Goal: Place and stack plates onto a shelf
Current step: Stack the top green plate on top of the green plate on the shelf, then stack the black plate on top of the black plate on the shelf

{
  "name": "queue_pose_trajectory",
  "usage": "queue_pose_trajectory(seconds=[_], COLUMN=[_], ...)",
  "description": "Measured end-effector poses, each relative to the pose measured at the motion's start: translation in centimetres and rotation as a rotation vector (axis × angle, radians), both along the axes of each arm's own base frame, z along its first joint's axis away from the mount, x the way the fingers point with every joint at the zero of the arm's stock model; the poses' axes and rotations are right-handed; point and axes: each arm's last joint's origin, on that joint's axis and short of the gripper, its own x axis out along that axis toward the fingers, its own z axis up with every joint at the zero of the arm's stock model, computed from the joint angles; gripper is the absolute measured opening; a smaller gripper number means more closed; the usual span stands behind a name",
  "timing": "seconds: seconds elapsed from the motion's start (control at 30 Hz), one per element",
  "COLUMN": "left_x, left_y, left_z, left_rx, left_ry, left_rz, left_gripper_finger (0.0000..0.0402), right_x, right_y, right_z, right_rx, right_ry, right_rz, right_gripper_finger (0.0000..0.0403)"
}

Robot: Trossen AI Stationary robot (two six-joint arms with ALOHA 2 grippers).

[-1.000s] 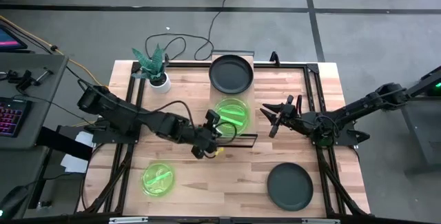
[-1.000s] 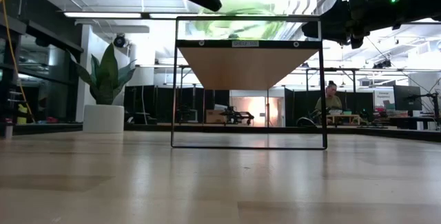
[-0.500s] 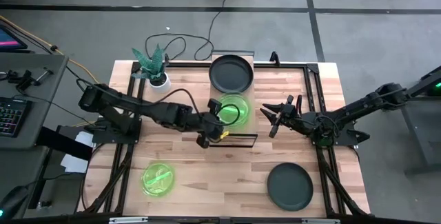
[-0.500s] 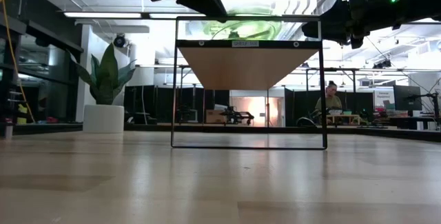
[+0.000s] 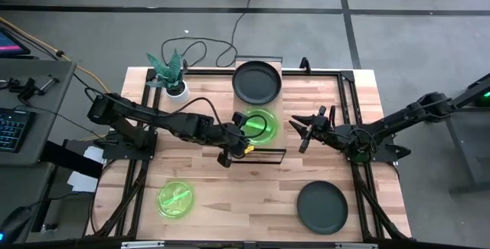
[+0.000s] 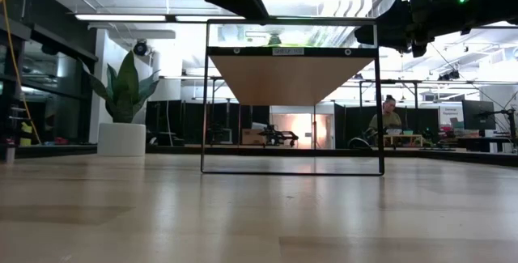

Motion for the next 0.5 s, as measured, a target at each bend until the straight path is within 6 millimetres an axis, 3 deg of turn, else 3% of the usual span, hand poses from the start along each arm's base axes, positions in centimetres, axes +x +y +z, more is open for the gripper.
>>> queue_pose_trajectory(seconds=[0.3, 0.4, 0.5], left_x=[-0.1, -0.5, -1.6], left_y=[0.3, 0.1, -0.4], left_z=[0.1, 1.1, 2.5], left_rx=[0.096, 0.119, 0.013], left_ry=[-0.013, -0.025, -0.065], left_rz=[0.081, 0.108, 0.126], left_gripper_finger=[0.0079, 0.01, 0.0114], right_x=[0.0, 0.0, 0.0], right_y=[0.0, 0.0, 0.0], right_z=[0.0, 0.0, 0.0], right_rx=[0.0, 0.0, 0.0], right_ry=[-0.001, -0.001, 0.0], right_rz=[0.0, 0.0, 0.0], right_gripper_finger=[0.0089, 0.0089, 0.0089])
